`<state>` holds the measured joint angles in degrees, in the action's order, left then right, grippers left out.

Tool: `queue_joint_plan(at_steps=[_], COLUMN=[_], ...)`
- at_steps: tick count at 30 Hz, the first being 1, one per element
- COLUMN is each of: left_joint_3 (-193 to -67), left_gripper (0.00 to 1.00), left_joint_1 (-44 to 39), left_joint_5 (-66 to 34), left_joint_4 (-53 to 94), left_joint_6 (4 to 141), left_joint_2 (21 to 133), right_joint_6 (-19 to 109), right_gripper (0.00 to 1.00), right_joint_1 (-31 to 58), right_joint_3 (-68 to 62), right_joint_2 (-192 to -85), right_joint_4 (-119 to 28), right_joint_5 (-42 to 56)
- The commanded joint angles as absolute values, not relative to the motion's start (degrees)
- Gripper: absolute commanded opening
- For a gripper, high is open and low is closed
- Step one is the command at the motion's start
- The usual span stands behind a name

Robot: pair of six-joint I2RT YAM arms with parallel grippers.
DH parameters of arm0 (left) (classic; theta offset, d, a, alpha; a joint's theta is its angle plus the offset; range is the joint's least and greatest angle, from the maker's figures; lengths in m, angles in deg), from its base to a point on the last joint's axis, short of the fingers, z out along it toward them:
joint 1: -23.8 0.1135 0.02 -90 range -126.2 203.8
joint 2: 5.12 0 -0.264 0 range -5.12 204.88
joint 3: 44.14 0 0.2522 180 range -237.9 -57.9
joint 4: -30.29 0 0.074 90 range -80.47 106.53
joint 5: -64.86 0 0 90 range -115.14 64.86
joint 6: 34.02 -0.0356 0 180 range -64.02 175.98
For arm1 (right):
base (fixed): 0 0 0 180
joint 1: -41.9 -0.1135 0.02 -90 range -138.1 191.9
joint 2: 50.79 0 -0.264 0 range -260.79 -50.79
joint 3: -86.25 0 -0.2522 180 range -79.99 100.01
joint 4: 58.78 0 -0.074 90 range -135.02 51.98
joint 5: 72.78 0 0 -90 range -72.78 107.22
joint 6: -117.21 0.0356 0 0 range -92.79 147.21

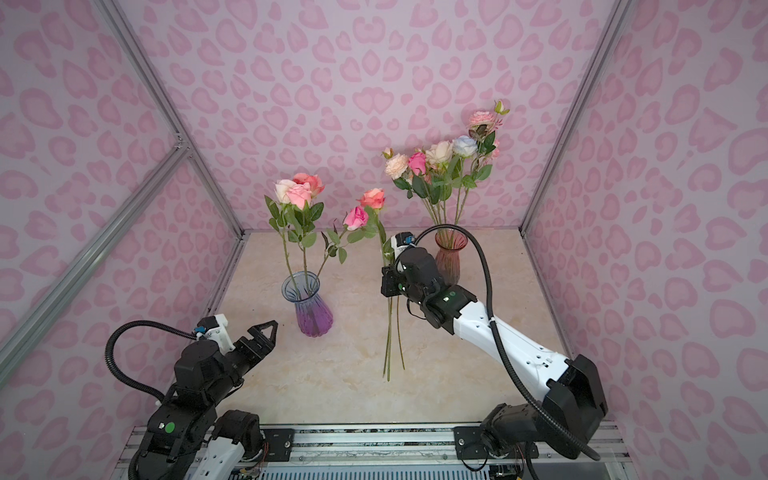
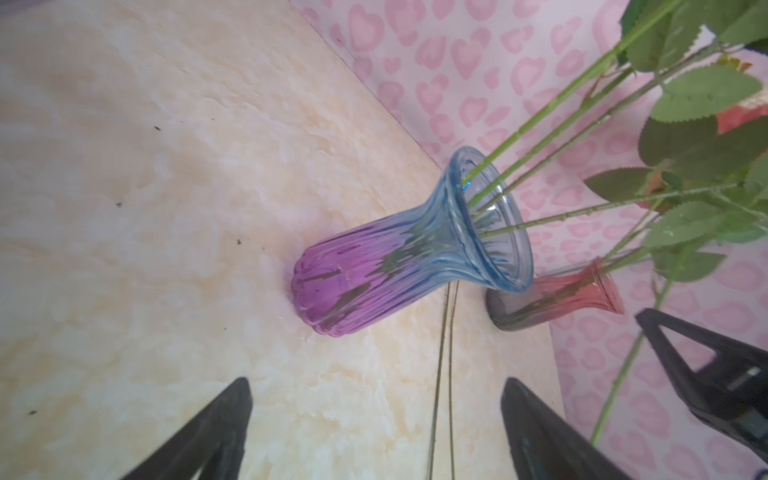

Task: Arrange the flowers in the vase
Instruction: 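Lift the coral rose up out of the bunch with the right gripper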

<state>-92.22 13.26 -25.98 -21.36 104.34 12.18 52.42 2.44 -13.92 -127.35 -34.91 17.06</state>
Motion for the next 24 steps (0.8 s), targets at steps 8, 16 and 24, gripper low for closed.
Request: queue_joint_plan(at_steps=[8, 16, 24], left_joint_3=[-95.2, -93.8, -95.0], left_gripper=[0.98, 0.98, 0.98], left_joint_1=[13.3, 13.3, 13.3], left_joint_5=[-37.8, -34.6, -33.5], left_joint_4=[-26.0, -22.7, -22.1], left_joint_6=[106.8, 107.0, 105.0], left_joint_2=[13.4, 13.4, 12.7], right_joint_6=[49.2, 41.5, 31.8], right_gripper=[0.00, 0.00, 0.00], right_joint_1=[3.1, -5.2, -12.6], right_joint_3=[-18.1, -21.2, -12.0], right_joint_2=[-112.6, -107.2, -118.5], right_joint_4=[-42.5, -58.7, -72.0], right_joint_5=[24.8, 30.9, 29.2])
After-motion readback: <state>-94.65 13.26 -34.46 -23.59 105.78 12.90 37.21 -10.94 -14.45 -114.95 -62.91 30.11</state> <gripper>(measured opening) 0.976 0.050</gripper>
